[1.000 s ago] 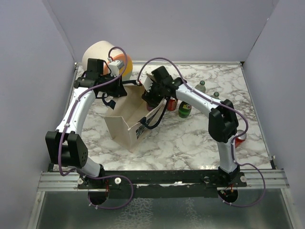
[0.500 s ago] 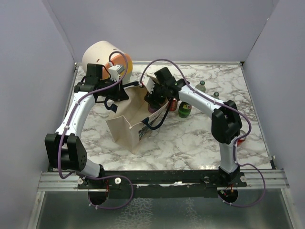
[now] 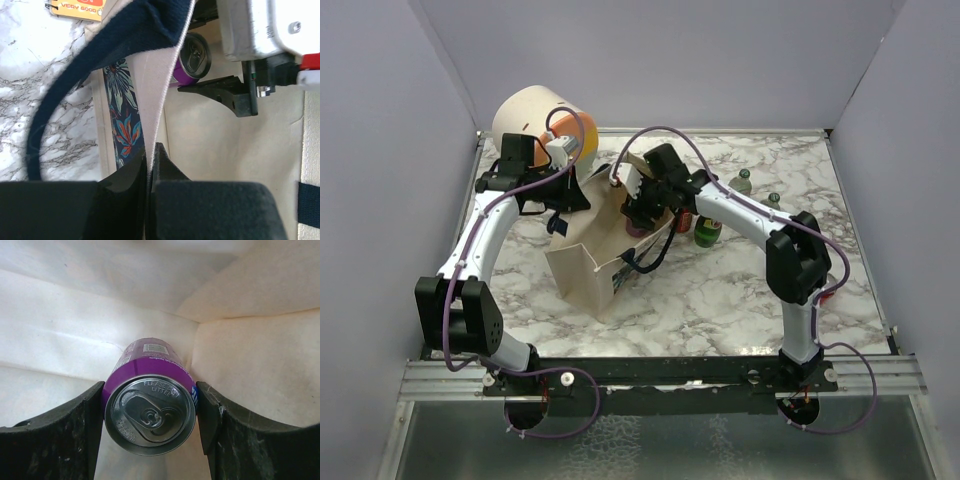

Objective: Place the beverage into the canvas bag
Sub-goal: Place the drink in the canvas bag, then pick up the drink from the center of the board.

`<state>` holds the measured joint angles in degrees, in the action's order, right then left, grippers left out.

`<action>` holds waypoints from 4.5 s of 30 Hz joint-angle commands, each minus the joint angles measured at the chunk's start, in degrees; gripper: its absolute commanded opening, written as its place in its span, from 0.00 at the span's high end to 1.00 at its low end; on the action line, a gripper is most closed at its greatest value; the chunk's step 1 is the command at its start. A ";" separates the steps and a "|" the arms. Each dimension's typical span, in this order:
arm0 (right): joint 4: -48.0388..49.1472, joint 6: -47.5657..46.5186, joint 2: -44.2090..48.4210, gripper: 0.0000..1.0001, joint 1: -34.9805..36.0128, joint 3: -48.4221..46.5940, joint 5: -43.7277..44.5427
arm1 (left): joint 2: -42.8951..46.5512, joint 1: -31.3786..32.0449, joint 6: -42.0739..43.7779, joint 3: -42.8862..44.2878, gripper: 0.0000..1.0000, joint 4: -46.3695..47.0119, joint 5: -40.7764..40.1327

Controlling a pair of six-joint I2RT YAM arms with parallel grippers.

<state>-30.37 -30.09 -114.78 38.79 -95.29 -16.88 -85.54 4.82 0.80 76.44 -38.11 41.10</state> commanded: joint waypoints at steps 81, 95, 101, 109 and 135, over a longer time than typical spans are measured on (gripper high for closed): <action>-3.01 5.01 -12.04 0.12 0.50 -19.77 0.51 | -2.56 -0.07 -1.86 2.64 1.00 0.31 -0.32; -4.39 6.61 -5.63 0.10 0.66 -20.88 -7.03 | -1.96 -0.07 -4.84 1.44 1.00 1.69 -0.23; -4.31 6.71 -4.44 0.10 0.68 -21.88 -6.10 | -2.00 -0.07 -5.30 2.08 1.00 1.83 -0.70; -4.76 8.24 1.14 0.10 0.68 -23.06 -6.98 | -1.95 -0.07 -5.62 2.68 1.00 1.78 -1.32; -9.69 14.18 15.39 0.10 -16.64 -7.93 0.28 | -1.06 0.10 -4.49 3.89 1.00 2.02 -3.31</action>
<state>-37.28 -17.08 -97.06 21.06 -104.64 -13.37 -88.18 4.84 -4.19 79.13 -36.91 39.33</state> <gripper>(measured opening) 0.896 0.018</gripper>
